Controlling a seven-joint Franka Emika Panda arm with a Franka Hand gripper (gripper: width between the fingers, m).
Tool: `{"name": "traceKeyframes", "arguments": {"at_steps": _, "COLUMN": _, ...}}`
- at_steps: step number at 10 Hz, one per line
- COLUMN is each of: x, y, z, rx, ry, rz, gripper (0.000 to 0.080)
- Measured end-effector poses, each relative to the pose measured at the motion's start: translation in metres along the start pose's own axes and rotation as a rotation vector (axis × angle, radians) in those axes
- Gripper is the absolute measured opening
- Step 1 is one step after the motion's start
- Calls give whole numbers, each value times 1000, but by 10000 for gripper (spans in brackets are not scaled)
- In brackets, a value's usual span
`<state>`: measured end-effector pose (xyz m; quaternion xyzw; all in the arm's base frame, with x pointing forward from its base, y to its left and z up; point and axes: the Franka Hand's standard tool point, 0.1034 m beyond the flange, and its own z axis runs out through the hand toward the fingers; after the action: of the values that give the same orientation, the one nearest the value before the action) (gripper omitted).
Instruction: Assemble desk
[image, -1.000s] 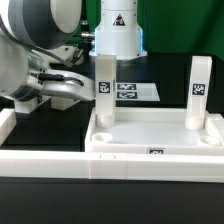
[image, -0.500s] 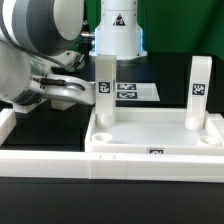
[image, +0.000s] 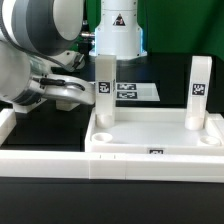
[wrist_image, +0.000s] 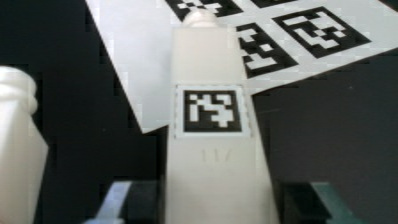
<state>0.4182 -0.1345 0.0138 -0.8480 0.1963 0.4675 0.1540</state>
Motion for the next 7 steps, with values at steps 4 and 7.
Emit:
{"name": "traceKeyframes", "arguments": {"at_steps": 4, "x": -2, "y": 1, "z": -7, "rx": 4, "ry": 11, "rz": -36, "gripper": 287}}
{"name": "traceKeyframes", "arguments": {"at_steps": 7, "x": -21, "y": -2, "z": -41, "rx": 7, "ry": 30, "rz": -148, "gripper": 287}}
